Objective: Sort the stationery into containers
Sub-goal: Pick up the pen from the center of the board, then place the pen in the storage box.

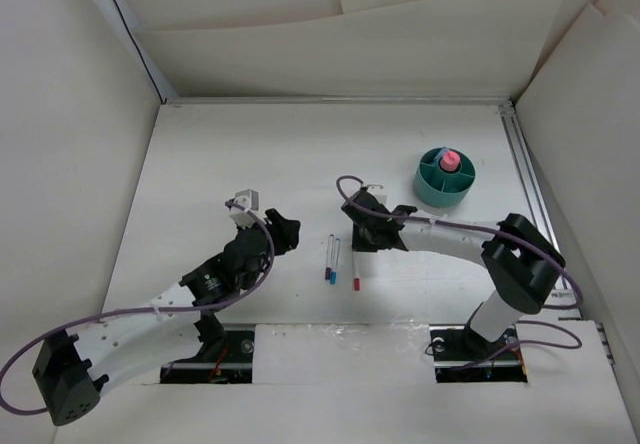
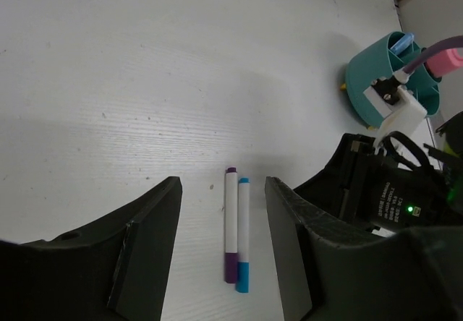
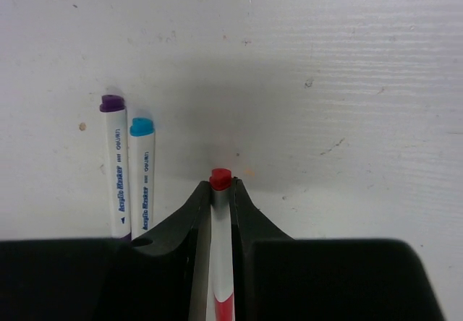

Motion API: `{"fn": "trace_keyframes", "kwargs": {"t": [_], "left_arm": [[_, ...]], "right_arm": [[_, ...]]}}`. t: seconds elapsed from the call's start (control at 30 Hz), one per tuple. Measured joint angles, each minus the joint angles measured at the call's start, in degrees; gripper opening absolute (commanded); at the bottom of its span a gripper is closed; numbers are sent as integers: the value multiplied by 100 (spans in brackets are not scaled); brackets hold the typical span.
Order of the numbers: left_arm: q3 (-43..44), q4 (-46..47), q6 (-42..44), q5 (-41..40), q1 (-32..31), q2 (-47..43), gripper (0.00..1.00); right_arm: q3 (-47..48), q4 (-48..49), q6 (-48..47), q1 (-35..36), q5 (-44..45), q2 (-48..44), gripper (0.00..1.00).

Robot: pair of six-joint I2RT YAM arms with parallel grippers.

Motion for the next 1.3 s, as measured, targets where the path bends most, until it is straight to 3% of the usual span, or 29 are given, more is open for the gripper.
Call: {"fn": "trace_keyframes", "kwargs": {"t": [0.27,0.43,0.63,0.93,1.3], "left_arm": [[0,85,4,24,0,13,48],[2,278,33,238,0,402,48],[2,501,212,656,0,837,43],[7,922,345,1082,0,1403,41],[15,1172,461,1270,0,1663,41]], "right_arm": [[734,-162,-448,-514,426,-835,1],[1086,13,-892,-1766,778,-1773,1],[1196,459,-1257,-2653,2203,-2428,1],[1152,1810,-2138,-2798,4074,-1773,0],[1150,2804,-3165,-2603,4804,-833,0]]}}
